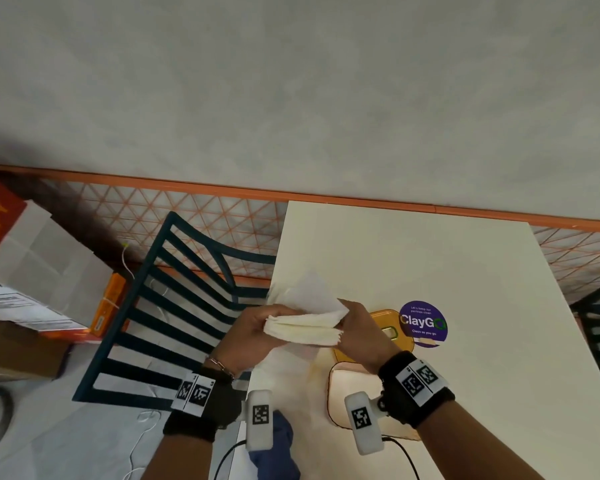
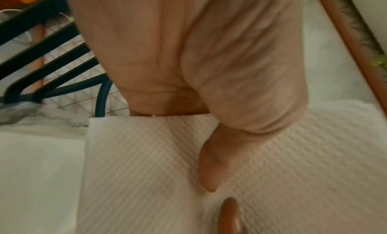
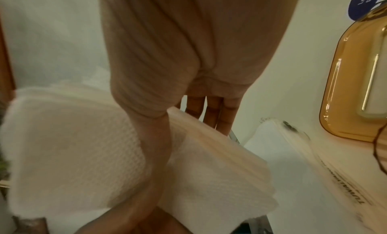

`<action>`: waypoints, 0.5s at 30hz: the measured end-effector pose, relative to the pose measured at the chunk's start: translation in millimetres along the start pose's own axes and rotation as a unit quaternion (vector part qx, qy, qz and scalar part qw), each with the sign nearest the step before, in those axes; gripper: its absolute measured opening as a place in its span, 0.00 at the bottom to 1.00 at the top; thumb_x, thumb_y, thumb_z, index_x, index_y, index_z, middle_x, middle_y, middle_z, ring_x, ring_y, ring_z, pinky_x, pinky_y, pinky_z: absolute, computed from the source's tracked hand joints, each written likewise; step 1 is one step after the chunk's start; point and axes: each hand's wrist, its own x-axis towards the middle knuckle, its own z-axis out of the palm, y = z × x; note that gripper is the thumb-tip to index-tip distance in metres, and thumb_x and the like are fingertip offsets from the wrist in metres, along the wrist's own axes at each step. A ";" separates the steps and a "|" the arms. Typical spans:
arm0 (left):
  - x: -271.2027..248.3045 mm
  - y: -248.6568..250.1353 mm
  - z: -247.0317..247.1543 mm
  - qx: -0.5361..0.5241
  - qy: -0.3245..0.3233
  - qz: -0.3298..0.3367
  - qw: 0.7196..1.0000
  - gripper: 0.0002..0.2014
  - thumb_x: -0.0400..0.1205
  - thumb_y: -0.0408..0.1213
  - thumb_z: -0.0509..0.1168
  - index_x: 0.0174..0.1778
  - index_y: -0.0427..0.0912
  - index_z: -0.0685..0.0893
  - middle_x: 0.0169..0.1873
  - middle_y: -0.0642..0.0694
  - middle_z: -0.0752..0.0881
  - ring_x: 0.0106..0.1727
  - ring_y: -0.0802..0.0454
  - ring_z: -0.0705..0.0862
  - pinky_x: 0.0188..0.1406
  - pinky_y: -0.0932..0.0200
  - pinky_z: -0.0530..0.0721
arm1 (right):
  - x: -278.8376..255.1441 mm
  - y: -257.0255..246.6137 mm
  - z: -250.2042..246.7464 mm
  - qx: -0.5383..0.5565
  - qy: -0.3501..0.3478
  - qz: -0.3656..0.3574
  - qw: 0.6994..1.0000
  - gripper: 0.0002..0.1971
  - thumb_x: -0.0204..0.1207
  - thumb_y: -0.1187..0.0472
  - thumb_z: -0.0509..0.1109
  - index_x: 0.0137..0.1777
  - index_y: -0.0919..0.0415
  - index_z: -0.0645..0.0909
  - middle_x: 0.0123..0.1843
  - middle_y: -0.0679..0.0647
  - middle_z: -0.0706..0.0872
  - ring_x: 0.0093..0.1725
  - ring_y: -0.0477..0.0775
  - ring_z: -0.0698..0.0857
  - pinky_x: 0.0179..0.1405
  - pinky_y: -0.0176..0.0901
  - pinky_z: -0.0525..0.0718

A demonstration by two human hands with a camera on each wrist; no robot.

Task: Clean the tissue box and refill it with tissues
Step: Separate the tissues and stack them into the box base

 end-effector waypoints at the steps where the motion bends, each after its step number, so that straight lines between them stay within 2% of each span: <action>1: -1.2 -0.6 4.4 -0.026 0.011 -0.028 0.999 0.21 0.78 0.28 0.78 0.54 0.63 0.94 0.55 0.53 0.95 0.59 0.56 0.91 0.64 0.52 0.88 | 0.1 1.5 0.4 -0.001 0.009 0.004 1.000 0.23 0.72 0.66 0.83 0.67 0.59 0.87 0.62 0.53 0.92 0.65 0.54 0.90 0.64 0.49 0.88; 2: -1.2 -1.1 9.1 -0.042 0.020 -0.055 0.997 0.18 0.76 0.37 0.80 0.57 0.63 0.93 0.56 0.52 0.94 0.61 0.55 0.91 0.67 0.47 0.87 | 0.0 2.5 1.1 0.005 0.014 0.011 1.000 0.22 0.73 0.66 0.82 0.68 0.59 0.86 0.62 0.52 0.93 0.64 0.54 0.90 0.62 0.47 0.89; 3: -1.3 -1.2 13.6 -0.045 0.027 -0.074 0.996 0.19 0.73 0.46 0.81 0.61 0.61 0.91 0.58 0.51 0.94 0.62 0.53 0.91 0.68 0.42 0.87 | -0.3 2.8 1.8 0.007 0.013 0.018 1.000 0.21 0.75 0.65 0.81 0.68 0.58 0.86 0.61 0.52 0.93 0.63 0.52 0.91 0.61 0.46 0.90; 4: -1.1 -2.6 17.9 -0.042 0.030 -0.087 0.995 0.26 0.69 0.54 0.79 0.64 0.59 0.89 0.58 0.51 0.93 0.63 0.52 0.91 0.68 0.40 0.87 | -0.3 3.5 2.3 0.004 0.013 0.023 1.000 0.21 0.76 0.62 0.80 0.68 0.57 0.85 0.61 0.51 0.93 0.62 0.51 0.91 0.60 0.48 0.90; 5: -0.4 -3.4 21.2 -0.035 0.035 -0.096 0.994 0.31 0.67 0.60 0.78 0.67 0.59 0.86 0.58 0.51 0.93 0.62 0.52 0.90 0.67 0.39 0.88 | -0.4 4.8 2.5 -0.007 0.012 0.028 1.000 0.20 0.77 0.58 0.80 0.68 0.56 0.85 0.61 0.51 0.93 0.61 0.51 0.91 0.61 0.50 0.90; 7: 1.7 -0.9 28.2 -0.023 0.051 -0.110 0.992 0.38 0.65 0.64 0.77 0.72 0.59 0.79 0.60 0.53 0.91 0.62 0.52 0.89 0.64 0.42 0.89 | -0.2 6.0 3.1 -0.025 0.014 0.033 0.999 0.18 0.77 0.53 0.79 0.66 0.56 0.86 0.59 0.51 0.93 0.59 0.52 0.92 0.62 0.55 0.90; 9: 2.9 -2.4 34.6 -0.020 0.062 -0.112 0.992 0.40 0.68 0.59 0.79 0.75 0.57 0.72 0.64 0.51 0.87 0.64 0.52 0.88 0.62 0.47 0.89 | 0.6 8.1 3.7 -0.031 0.016 0.035 0.999 0.16 0.78 0.54 0.78 0.64 0.56 0.87 0.57 0.52 0.94 0.57 0.52 0.92 0.60 0.54 0.91; 11: 3.8 0.9 39.0 -0.019 0.071 -0.099 0.992 0.33 0.75 0.45 0.80 0.72 0.59 0.70 0.65 0.49 0.84 0.64 0.54 0.86 0.54 0.61 0.88 | 1.8 7.9 3.9 -0.042 0.021 0.030 0.998 0.14 0.78 0.56 0.78 0.62 0.55 0.88 0.54 0.50 0.94 0.54 0.50 0.93 0.53 0.48 0.91; 13: 4.3 3.0 39.8 -0.004 0.074 -0.063 0.995 0.28 0.78 0.34 0.79 0.64 0.63 0.73 0.62 0.51 0.85 0.62 0.56 0.86 0.46 0.68 0.88 | 4.2 5.2 3.9 -0.070 0.026 0.018 0.997 0.10 0.77 0.56 0.79 0.57 0.51 0.89 0.49 0.48 0.94 0.47 0.46 0.92 0.45 0.39 0.87; 15: 5.5 1.0 37.0 0.013 0.078 -0.035 0.996 0.25 0.78 0.32 0.78 0.62 0.63 0.78 0.58 0.54 0.87 0.61 0.56 0.88 0.46 0.71 0.87 | 8.5 3.4 2.5 -0.131 0.038 0.004 0.991 0.05 0.75 0.53 0.80 0.48 0.46 0.89 0.43 0.46 0.92 0.41 0.44 0.88 0.42 0.37 0.83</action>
